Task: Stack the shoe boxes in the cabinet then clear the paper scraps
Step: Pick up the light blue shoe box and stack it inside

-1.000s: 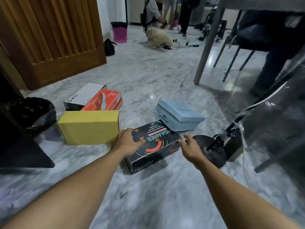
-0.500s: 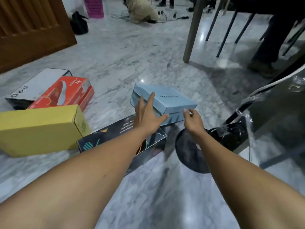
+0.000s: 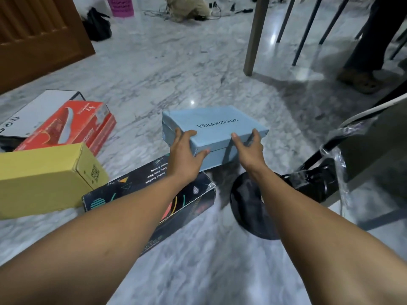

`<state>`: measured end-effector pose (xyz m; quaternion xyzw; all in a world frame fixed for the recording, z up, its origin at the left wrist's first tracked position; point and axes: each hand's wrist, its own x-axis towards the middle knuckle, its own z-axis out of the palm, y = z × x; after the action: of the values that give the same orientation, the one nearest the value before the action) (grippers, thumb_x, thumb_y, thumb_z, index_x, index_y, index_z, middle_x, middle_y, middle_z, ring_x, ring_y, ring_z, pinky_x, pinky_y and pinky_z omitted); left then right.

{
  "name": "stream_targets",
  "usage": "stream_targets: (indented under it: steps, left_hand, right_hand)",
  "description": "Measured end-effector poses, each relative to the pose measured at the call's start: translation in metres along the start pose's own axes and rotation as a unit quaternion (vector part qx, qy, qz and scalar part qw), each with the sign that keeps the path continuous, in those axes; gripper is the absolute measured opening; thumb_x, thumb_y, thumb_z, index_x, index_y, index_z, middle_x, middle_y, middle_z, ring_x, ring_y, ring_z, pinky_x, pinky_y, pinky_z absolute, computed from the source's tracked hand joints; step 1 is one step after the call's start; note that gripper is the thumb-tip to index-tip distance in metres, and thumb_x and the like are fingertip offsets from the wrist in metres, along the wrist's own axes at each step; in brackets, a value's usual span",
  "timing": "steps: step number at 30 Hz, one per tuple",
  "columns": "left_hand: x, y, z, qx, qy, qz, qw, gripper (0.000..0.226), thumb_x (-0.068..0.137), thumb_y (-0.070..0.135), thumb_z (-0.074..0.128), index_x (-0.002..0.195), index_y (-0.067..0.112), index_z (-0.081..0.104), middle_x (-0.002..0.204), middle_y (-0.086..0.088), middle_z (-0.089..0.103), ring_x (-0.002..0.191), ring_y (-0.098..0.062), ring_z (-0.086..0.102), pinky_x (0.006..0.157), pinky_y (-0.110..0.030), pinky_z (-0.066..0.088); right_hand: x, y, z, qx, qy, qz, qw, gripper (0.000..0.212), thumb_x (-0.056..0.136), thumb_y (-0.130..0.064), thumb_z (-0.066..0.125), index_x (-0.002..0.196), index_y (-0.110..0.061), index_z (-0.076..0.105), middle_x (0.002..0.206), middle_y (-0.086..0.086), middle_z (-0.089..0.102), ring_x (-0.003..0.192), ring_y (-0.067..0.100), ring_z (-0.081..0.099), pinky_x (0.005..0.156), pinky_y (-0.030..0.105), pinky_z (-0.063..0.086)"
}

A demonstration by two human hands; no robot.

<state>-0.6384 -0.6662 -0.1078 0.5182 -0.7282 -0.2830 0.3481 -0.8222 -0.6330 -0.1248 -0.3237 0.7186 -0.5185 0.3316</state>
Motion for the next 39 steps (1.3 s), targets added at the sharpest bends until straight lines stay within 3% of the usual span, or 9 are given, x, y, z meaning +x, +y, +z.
stream_targets:
  steps: [5,8,10,14,20,25,30,32,39]
  left_hand:
    - [-0.007,-0.028,-0.037,-0.04,-0.005,-0.017,0.999,0.057,0.083,0.024,0.08,0.133,0.023,0.052,0.144,-0.005,0.052,0.121,-0.024,0.057,0.099,-0.039,0.053]
    - [-0.017,-0.048,-0.071,-0.044,-0.027,-0.014,0.999,0.057,0.087,0.021,0.076,0.137,0.022,0.05,0.141,-0.001,0.053,0.111,-0.017,0.058,0.08,-0.015,0.055]
    - [-0.027,-0.064,-0.097,-0.046,-0.043,-0.011,0.998,0.054,0.089,0.021,0.073,0.137,0.026,0.047,0.147,0.003,0.047,0.119,-0.018,0.055,0.076,-0.007,0.052]
    - [-0.054,-0.085,-0.136,-0.052,-0.067,-0.021,0.996,0.055,0.089,0.022,0.073,0.133,0.035,0.042,0.138,0.032,0.035,0.125,-0.009,0.05,0.089,-0.026,0.057]
    - [-0.085,-0.111,-0.168,-0.023,-0.022,-0.045,0.998,0.082,0.057,0.067,0.083,0.123,0.039,0.043,0.137,0.011,0.047,0.122,-0.015,0.053,0.097,-0.045,0.051]
    - [-0.078,-0.11,-0.166,-0.028,-0.01,-0.079,0.996,0.129,0.047,0.067,0.089,0.151,0.04,0.019,0.151,0.009,0.037,0.135,-0.015,0.042,0.111,-0.045,0.041]
    - [-0.079,-0.102,-0.173,-0.05,-0.006,-0.029,0.998,0.099,0.053,0.056,0.091,0.138,0.039,0.043,0.128,0.017,0.055,0.119,-0.011,0.052,0.1,-0.04,0.05]
    - [-0.088,-0.1,-0.185,-0.046,0.02,-0.016,0.999,0.099,0.056,0.049,0.093,0.14,0.036,0.042,0.128,0.021,0.051,0.117,-0.006,0.045,0.097,-0.028,0.043]
    - [-0.146,-0.063,-0.297,-0.015,0.074,-0.024,0.997,0.112,0.053,0.054,0.092,0.149,0.04,0.035,0.118,0.002,0.051,0.111,-0.01,0.042,0.092,-0.028,0.039]
  right_hand:
    - [-0.002,-0.011,-0.013,-0.004,0.002,-0.016,1.0,0.145,0.054,-0.057,0.091,0.158,-0.028,-0.006,0.164,-0.003,-0.001,0.15,0.018,0.014,0.121,0.039,0.024]
    - [-0.005,-0.018,-0.013,0.006,-0.009,-0.032,0.999,0.157,0.039,-0.057,0.095,0.158,-0.028,-0.003,0.159,-0.002,0.021,0.144,0.018,0.031,0.116,0.043,0.035]
    - [-0.014,-0.022,-0.008,0.005,-0.043,-0.049,0.998,0.154,0.041,-0.049,0.097,0.159,-0.026,0.002,0.137,-0.009,0.047,0.129,0.016,0.049,0.106,0.036,0.046]
    - [-0.047,-0.027,0.011,-0.01,-0.063,-0.107,0.992,0.118,0.048,-0.034,0.098,0.148,-0.022,0.036,0.115,-0.023,0.053,0.108,0.003,0.058,0.085,0.009,0.047]
    - [-0.085,-0.017,0.029,-0.016,-0.128,-0.168,0.977,0.069,0.051,-0.016,0.098,0.106,-0.036,0.062,0.101,-0.022,0.07,0.092,-0.007,0.064,0.073,0.011,0.05]
    - [-0.091,-0.021,0.034,-0.021,-0.13,-0.15,0.98,0.076,0.05,-0.027,0.098,0.114,-0.043,0.06,0.107,-0.023,0.069,0.095,-0.008,0.064,0.077,0.011,0.051]
    - [-0.108,-0.041,0.033,-0.031,-0.132,-0.159,0.978,0.069,0.053,-0.032,0.096,0.112,-0.044,0.063,0.108,-0.021,0.071,0.101,0.001,0.067,0.086,0.025,0.056]
    - [-0.12,-0.047,0.035,-0.021,-0.139,-0.171,0.975,0.073,0.054,-0.032,0.097,0.118,-0.036,0.063,0.113,-0.013,0.072,0.106,0.009,0.068,0.09,0.034,0.057]
    - [-0.218,-0.113,0.054,0.007,-0.148,-0.218,0.965,0.071,0.055,-0.033,0.097,0.118,-0.033,0.064,0.111,-0.016,0.072,0.103,0.004,0.068,0.089,0.034,0.057]
